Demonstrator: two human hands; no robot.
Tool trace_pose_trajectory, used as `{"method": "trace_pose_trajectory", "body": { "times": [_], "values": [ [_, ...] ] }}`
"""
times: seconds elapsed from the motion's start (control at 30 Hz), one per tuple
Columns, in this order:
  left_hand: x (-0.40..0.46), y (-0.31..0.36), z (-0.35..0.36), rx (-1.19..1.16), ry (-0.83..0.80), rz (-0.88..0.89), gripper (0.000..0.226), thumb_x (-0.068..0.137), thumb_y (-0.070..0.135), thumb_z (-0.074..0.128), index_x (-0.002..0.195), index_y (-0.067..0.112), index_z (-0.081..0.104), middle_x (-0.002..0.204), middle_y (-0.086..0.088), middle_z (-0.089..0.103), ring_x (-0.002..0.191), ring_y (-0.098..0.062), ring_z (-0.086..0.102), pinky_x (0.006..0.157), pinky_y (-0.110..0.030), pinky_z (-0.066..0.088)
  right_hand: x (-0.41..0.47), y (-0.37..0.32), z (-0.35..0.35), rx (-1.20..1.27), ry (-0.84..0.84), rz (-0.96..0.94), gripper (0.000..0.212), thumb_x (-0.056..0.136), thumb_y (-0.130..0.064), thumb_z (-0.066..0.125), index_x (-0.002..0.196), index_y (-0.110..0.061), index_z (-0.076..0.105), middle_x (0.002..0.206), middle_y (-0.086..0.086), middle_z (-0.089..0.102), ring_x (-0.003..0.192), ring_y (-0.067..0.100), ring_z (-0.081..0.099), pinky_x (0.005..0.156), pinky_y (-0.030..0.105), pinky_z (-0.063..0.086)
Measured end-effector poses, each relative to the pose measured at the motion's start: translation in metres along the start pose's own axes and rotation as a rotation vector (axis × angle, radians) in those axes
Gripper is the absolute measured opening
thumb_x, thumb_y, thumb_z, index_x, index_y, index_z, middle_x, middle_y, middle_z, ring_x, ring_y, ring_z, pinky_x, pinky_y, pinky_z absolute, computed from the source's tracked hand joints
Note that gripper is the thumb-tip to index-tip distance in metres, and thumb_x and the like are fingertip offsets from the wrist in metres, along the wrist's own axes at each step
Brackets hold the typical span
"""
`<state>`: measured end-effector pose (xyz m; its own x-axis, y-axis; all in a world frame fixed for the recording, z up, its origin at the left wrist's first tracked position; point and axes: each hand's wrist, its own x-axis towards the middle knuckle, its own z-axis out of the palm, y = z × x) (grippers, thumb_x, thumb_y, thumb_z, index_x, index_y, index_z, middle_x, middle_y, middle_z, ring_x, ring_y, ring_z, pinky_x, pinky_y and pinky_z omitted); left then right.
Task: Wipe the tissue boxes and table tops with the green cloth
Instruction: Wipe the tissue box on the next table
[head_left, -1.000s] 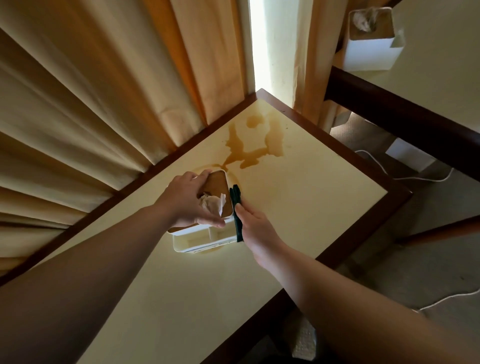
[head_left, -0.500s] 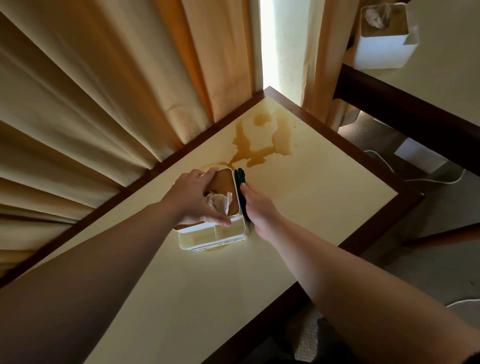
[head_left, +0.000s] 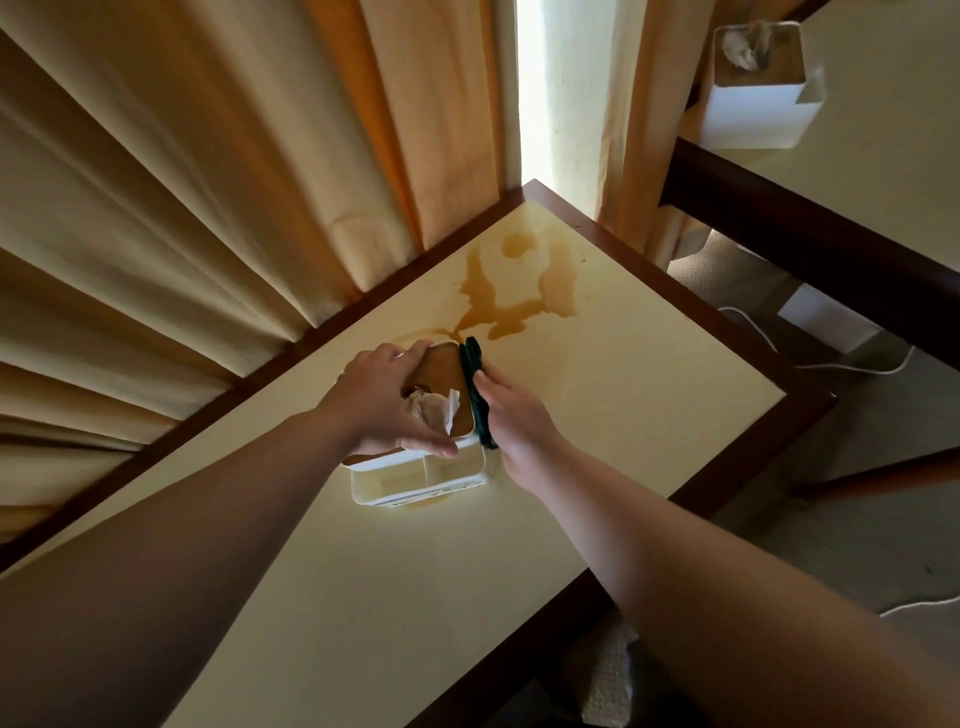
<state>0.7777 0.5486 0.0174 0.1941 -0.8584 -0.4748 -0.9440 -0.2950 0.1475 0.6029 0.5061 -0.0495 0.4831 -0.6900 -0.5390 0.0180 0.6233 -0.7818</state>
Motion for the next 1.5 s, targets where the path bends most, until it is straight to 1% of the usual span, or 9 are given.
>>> {"method": "trace_pose_trajectory", "body": {
  "times": [0.2,0.33,0.43,0.73,0.83,1.07,1.17,1.37,1.5],
  "values": [
    [0.000,0.001,-0.001,0.019,-0.006,0.000,0.151,0.043,0.085,0.081,0.164,0.035,0.005,0.156,0.000,0.032,0.141,-0.027,0.028,0.117,-0.049,0.035,0.020,-0.003,0.007,-0.093,0.060,0.048,0.039,0.109,-0.040,0.047,0.148,-0.037,0.055,0.135,-0.002,0.068,0.112,0.019,0.068,0.098,0.037,0.056],
    [0.000,0.001,-0.001,0.043,-0.009,-0.001,0.154,0.039,0.092,0.073,0.164,0.034,0.004,0.156,0.000,0.033,0.140,-0.026,0.030,0.116,-0.047,0.036,0.010,0.014,0.001,-0.121,0.061,0.026,0.038,0.110,-0.041,0.043,0.146,-0.038,0.057,0.118,-0.016,0.070,0.113,0.012,0.067,0.107,0.038,0.050],
    [0.001,-0.001,0.001,0.053,0.016,-0.002,0.154,0.038,0.097,0.068,0.163,0.033,0.007,0.153,-0.002,0.037,0.137,-0.027,0.034,0.113,-0.045,0.038,-0.007,0.027,-0.007,-0.160,0.033,0.028,0.029,0.112,-0.039,0.040,0.128,-0.043,0.064,0.106,-0.027,0.068,0.112,0.004,0.065,0.100,0.030,0.049],
    [0.007,0.015,-0.003,0.045,0.089,-0.303,0.153,0.036,0.110,0.049,0.154,0.016,0.024,0.145,-0.016,0.044,0.132,-0.037,0.044,0.103,-0.048,0.048,-0.025,0.027,-0.033,-0.195,0.079,0.019,0.028,0.112,-0.036,0.041,0.123,-0.034,0.067,0.092,-0.004,0.064,0.081,0.014,0.060,0.067,0.025,0.049],
    [0.008,0.018,-0.009,0.014,0.041,-0.358,0.158,0.041,0.111,0.042,0.161,0.016,0.007,0.162,-0.023,0.024,0.146,-0.044,0.033,0.110,-0.055,0.043,-0.027,0.022,-0.033,-0.171,0.107,0.021,0.029,0.113,-0.034,0.040,0.128,-0.034,0.065,0.101,-0.009,0.069,0.087,0.008,0.064,0.061,0.017,0.050],
    [0.002,-0.001,-0.045,0.222,-0.177,0.242,0.155,0.044,0.090,0.076,0.157,0.045,-0.020,0.170,0.010,-0.018,0.157,-0.021,-0.018,0.123,-0.055,-0.004,-0.027,0.017,-0.022,-0.145,0.167,0.031,0.035,0.112,-0.035,0.042,0.140,-0.028,0.061,0.112,0.000,0.067,0.087,0.010,0.059,0.071,0.022,0.048],
    [0.008,-0.004,-0.053,0.465,-0.255,0.354,0.168,0.038,0.085,0.084,0.153,0.043,-0.031,0.169,0.005,-0.024,0.153,-0.023,-0.028,0.119,-0.057,-0.015,-0.027,0.016,-0.017,-0.135,0.190,0.029,0.034,0.112,-0.036,0.042,0.138,-0.028,0.063,0.112,0.005,0.068,0.086,0.013,0.060,0.065,0.022,0.048],
    [0.021,-0.006,-0.051,0.674,-0.228,0.456,0.172,0.037,0.082,0.085,0.156,0.035,-0.029,0.171,0.000,-0.016,0.155,-0.026,-0.024,0.116,-0.060,-0.021,-0.022,0.021,-0.012,-0.084,0.259,-0.020,0.024,0.111,-0.033,0.044,0.122,-0.028,0.065,0.095,0.001,0.065,0.080,0.014,0.061,0.053,0.015,0.049],
    [0.016,-0.013,-0.047,0.610,-0.174,0.457,0.166,0.033,0.091,0.079,0.157,0.039,-0.019,0.169,0.003,0.001,0.156,-0.029,-0.001,0.125,-0.059,-0.002,-0.014,0.019,-0.004,-0.090,0.296,-0.028,0.032,0.110,-0.037,0.045,0.132,-0.025,0.066,0.106,0.008,0.070,0.087,0.020,0.065,0.060,0.025,0.052]
  ]
}}
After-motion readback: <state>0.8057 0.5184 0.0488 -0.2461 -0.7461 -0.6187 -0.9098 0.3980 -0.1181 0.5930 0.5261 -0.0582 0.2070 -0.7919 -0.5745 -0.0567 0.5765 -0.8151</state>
